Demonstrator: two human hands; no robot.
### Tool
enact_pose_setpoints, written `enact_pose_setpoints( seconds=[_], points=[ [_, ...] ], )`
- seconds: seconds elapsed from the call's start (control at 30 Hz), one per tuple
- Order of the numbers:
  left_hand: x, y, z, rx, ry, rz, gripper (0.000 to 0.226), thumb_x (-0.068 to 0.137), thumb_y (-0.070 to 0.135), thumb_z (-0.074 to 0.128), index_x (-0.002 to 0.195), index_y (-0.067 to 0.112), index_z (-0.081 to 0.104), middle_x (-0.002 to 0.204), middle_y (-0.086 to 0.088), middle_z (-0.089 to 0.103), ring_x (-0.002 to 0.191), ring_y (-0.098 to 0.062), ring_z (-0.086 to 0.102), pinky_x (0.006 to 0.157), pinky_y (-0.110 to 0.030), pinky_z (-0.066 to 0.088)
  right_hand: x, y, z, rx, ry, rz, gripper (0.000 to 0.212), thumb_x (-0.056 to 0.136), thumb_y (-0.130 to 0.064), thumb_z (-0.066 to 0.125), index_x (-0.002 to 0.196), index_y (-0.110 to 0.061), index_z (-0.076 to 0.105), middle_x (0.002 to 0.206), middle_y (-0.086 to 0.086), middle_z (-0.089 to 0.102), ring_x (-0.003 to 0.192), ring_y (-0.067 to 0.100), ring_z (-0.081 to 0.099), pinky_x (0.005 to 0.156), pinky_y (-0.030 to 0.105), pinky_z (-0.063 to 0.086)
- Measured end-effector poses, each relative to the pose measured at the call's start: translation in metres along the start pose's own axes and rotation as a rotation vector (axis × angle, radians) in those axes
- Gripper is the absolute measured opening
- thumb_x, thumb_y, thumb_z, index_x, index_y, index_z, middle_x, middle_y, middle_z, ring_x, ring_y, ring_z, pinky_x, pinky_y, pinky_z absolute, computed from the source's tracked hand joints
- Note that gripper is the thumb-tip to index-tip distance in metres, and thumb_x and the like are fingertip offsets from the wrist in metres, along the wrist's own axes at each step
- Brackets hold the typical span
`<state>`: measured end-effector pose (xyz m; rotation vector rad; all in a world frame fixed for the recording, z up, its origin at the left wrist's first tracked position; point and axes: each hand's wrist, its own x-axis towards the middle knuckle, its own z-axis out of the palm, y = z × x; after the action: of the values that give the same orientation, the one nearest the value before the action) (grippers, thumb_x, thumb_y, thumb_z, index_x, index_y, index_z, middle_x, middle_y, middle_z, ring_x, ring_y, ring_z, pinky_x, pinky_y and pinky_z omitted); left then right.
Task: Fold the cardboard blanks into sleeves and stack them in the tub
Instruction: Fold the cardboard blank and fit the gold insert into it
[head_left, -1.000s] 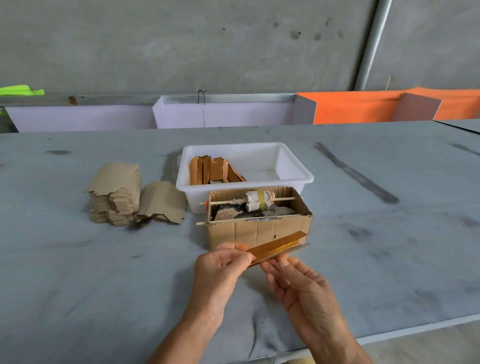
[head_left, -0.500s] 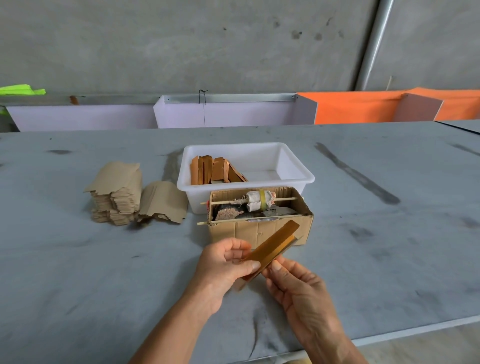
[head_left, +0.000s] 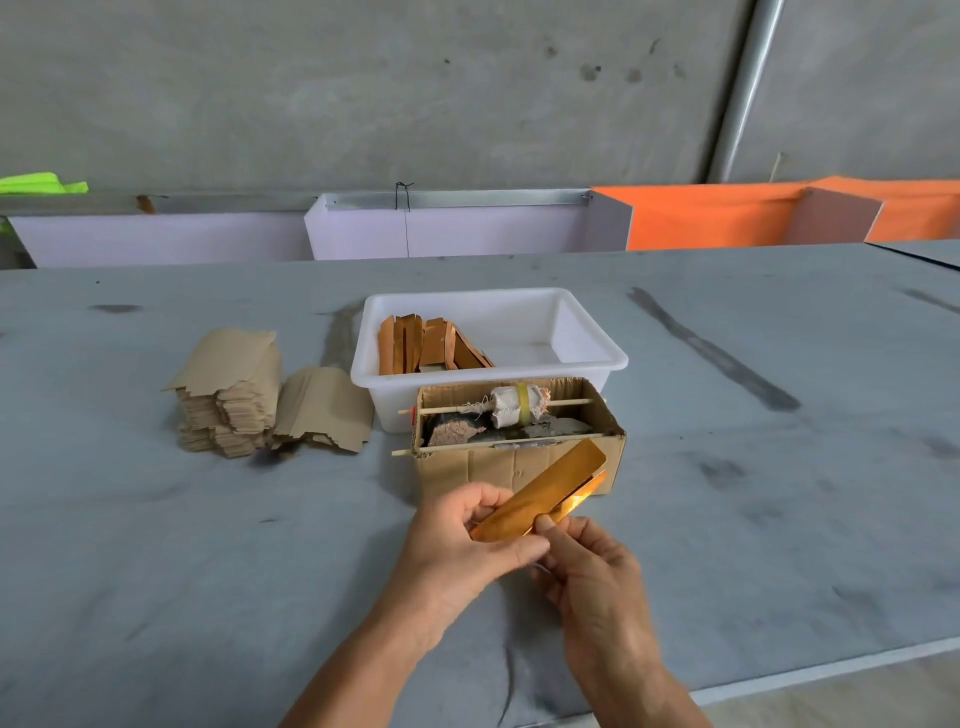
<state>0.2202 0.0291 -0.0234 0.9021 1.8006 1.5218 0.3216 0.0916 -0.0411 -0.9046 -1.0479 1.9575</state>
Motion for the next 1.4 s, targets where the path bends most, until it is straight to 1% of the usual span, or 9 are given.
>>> enact_pose_setpoints(
  seconds=[0.13,0.3,0.5,0.77,1.0,1.1,1.2,1.3,1.4],
  points=[
    [0.003,-0.002,0.001,0.006,-0.005,-0.056,0.034,0.071,-0.007,0.074,0.093,0.018,0.065,0.081,0.0,0.073,0.072,-0.007,0.066,0.064,-0.021,0.052,0.001,-0.002,-0.003,-0.023,0.017,0.024,0.029,0.084,-0.005,0.065,0.057,-0.013,0.06,0.053,0.003,0.058,0.055,0.014,0.052,0.057,0.026,0.037],
    [0.007,0.002,-0.013,0.053,-0.095,-0.052,0.034,0.075,-0.005,0.072,0.095,0.021,0.065,0.085,0.004,0.073,0.067,-0.002,0.063,0.054,-0.015,0.047,0.008,-0.016,-0.014,-0.082,0.003,0.006,0.019,0.078,-0.006,0.069,0.063,-0.014,0.061,0.054,-0.001,0.056,0.055,0.009,0.054,0.056,0.025,0.038],
    [0.01,-0.001,-0.006,-0.37,0.228,-0.133,0.034,0.069,-0.012,0.073,0.094,0.009,0.065,0.069,-0.004,0.067,0.05,-0.013,0.058,0.049,-0.023,0.047,0.012,-0.015,-0.009,0.037,0.095,0.079,0.008,0.081,-0.002,0.067,0.075,-0.006,0.062,0.063,0.007,0.061,0.05,0.008,0.057,0.044,0.019,0.043],
    [0.004,-0.015,0.009,-0.588,0.223,-0.22,0.008,0.071,-0.002,0.072,0.077,0.001,0.069,0.064,-0.009,0.069,0.054,-0.013,0.064,0.048,-0.02,0.049,0.004,-0.009,0.007,0.055,0.11,0.091,0.014,0.078,-0.002,0.07,0.067,-0.009,0.065,0.056,0.006,0.062,0.055,0.013,0.058,0.053,0.024,0.042],
    [0.006,-0.02,0.004,-0.591,0.238,-0.186,0.009,0.074,-0.007,0.068,0.072,0.002,0.068,0.063,-0.014,0.069,0.053,-0.018,0.066,0.049,-0.024,0.053,-0.002,-0.007,0.009,-0.009,0.085,0.128,0.012,0.081,-0.006,0.069,0.07,-0.009,0.066,0.062,0.011,0.067,0.057,0.016,0.058,0.06,0.03,0.039],
    [0.008,-0.022,0.002,-0.606,0.283,-0.176,0.008,0.076,-0.008,0.067,0.075,0.0,0.067,0.062,-0.014,0.069,0.053,-0.019,0.066,0.049,-0.024,0.054,0.0,-0.015,0.005,-0.139,0.06,0.098,0.007,0.084,-0.012,0.068,0.077,-0.009,0.067,0.072,0.009,0.07,0.06,0.013,0.062,0.059,0.028,0.041],
    [0.012,-0.025,-0.002,-0.64,0.305,-0.171,0.008,0.076,-0.009,0.066,0.075,-0.001,0.066,0.06,-0.012,0.068,0.05,-0.019,0.065,0.048,-0.024,0.054,0.008,-0.034,-0.003,-0.359,0.209,-0.125,0.004,0.083,-0.022,0.07,0.084,-0.018,0.07,0.079,0.0,0.07,0.07,0.013,0.061,0.062,0.027,0.044],
    [0.014,-0.027,-0.003,-0.635,0.292,-0.171,0.007,0.074,-0.009,0.068,0.075,-0.002,0.065,0.06,-0.014,0.067,0.051,-0.022,0.065,0.049,-0.025,0.054,0.021,-0.059,-0.003,-0.73,0.242,-0.438,0.009,0.082,-0.023,0.069,0.077,-0.03,0.07,0.072,-0.013,0.062,0.071,0.004,0.057,0.061,0.023,0.041],
    [0.014,-0.029,0.0,-0.622,0.297,-0.181,0.009,0.072,-0.009,0.071,0.072,-0.001,0.066,0.062,-0.017,0.068,0.053,-0.025,0.067,0.05,-0.026,0.054,0.043,-0.073,0.005,-1.145,0.181,-0.593,0.013,0.085,-0.023,0.063,0.088,-0.025,0.076,0.089,-0.008,0.065,0.089,0.014,0.051,0.068,0.025,0.035]
  ],
)
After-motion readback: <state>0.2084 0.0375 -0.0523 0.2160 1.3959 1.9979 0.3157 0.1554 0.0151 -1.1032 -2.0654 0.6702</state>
